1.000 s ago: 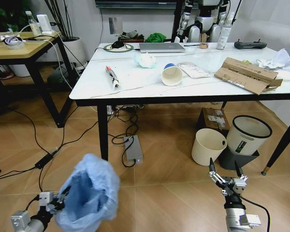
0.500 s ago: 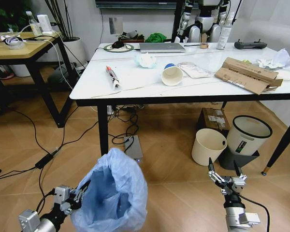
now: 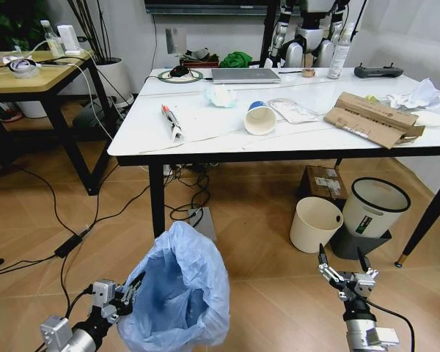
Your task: Pick up the trash bin and place the trash from the table into it.
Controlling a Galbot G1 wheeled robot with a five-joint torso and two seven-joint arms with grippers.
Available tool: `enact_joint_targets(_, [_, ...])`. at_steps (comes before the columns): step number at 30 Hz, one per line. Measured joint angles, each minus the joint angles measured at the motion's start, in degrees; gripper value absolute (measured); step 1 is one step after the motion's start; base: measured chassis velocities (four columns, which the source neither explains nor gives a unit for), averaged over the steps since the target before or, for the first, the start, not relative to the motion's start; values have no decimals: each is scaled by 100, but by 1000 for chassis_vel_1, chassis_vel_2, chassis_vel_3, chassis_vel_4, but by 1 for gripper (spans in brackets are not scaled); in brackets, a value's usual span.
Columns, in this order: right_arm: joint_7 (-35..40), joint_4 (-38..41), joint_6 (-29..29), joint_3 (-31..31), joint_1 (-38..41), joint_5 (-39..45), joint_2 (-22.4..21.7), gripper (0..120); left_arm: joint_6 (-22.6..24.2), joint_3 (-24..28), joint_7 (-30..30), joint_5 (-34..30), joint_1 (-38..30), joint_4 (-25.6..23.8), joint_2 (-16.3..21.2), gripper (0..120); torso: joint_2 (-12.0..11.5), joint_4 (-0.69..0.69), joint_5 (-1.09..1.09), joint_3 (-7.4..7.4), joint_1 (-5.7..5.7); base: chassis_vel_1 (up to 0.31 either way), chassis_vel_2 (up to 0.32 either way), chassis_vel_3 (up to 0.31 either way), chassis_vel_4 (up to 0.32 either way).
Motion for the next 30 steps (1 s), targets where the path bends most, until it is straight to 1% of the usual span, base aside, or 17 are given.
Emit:
enact_joint_targets(6, [1,29,40,42,-72,-13,74,100,-45,-43,27,95,-21,84,-20,1,180,0,0,118,62,0,0,0,0])
enact_joint_targets(7, [1,29,40,42,-72,-13,74,100,-45,-43,27,95,-21,84,-20,1,180,0,0,118,62,0,0,0,0])
enact_joint_targets(13, [2,38,49,65,-105,9,104,100,-70,-84,56,96,-3,141,-54,1,362,0,0,224,138,0,0,0,0])
enact_joint_targets(14, [2,38,49,65,-105,9,104,100,-70,-84,56,96,-3,141,-54,1,362,0,0,224,138,0,0,0,0])
enact_joint_targets(21, [2,38,51,71,-118,10,80,100,-56,-31,17,53,17,57,-69,1,568,0,0,360,207,0,0,0,0])
enact_joint_targets(28, [0,48,48,53,-100,10,83,100,-54,-36,16,53,20,38,-72,1,696,0,0,443,254,0,0,0,0])
enact_joint_targets(30, [-3,50,45,42,-95,9,93,100,-53,-19,16,64,24,35,-79,1,763,0,0,483,281,0,0,0,0])
